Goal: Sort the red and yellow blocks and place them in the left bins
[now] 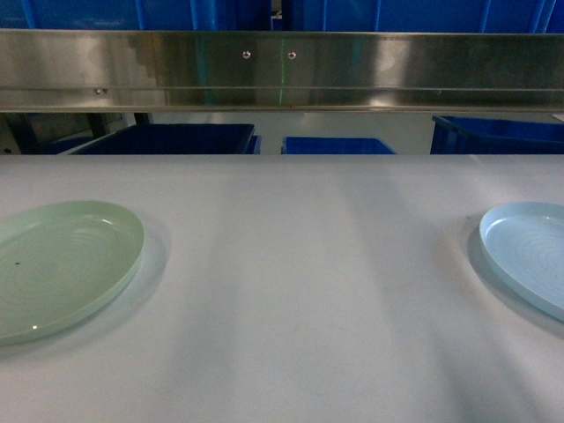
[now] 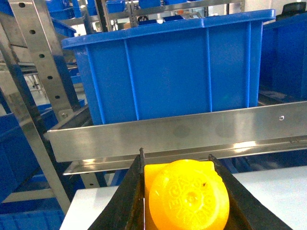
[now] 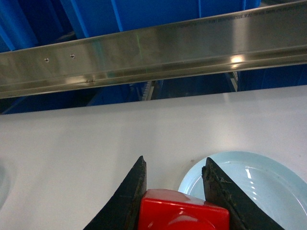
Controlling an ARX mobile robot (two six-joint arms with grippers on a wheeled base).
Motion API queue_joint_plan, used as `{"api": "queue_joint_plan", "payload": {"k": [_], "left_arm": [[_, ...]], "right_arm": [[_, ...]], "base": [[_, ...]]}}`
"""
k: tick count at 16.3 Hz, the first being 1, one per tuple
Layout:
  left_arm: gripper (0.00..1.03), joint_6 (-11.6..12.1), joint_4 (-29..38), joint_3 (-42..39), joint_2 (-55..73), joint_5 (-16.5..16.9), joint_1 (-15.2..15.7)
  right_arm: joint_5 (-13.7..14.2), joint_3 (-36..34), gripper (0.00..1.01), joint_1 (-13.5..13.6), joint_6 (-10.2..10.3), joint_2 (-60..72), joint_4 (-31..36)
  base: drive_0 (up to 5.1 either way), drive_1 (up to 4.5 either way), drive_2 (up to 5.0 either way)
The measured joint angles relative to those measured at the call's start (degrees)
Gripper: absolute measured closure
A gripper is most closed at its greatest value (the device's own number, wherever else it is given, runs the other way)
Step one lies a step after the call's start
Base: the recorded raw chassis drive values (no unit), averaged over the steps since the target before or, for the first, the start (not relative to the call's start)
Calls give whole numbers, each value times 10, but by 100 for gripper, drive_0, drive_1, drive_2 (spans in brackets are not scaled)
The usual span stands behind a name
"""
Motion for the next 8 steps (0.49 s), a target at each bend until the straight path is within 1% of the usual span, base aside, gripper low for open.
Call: {"api": "queue_joint_plan", "payload": {"k": [3,5,6,8], "left_arm": [[76,0,5,1,2,0,0],[76,0,8,2,4,5,0],[76,0,8,3,4,5,-1],[76,0,8,3,5,5,-1]], "right_arm": [[8,0,72,1,-1,0,9],[-3,2,72,2,-1,0,0],[1,2,72,9,-6,-1,15],[-5,4,72,12,-6,-6,2]], "base": [[0,0,0],[0,0,0],[0,0,0],[0,0,0]]}}
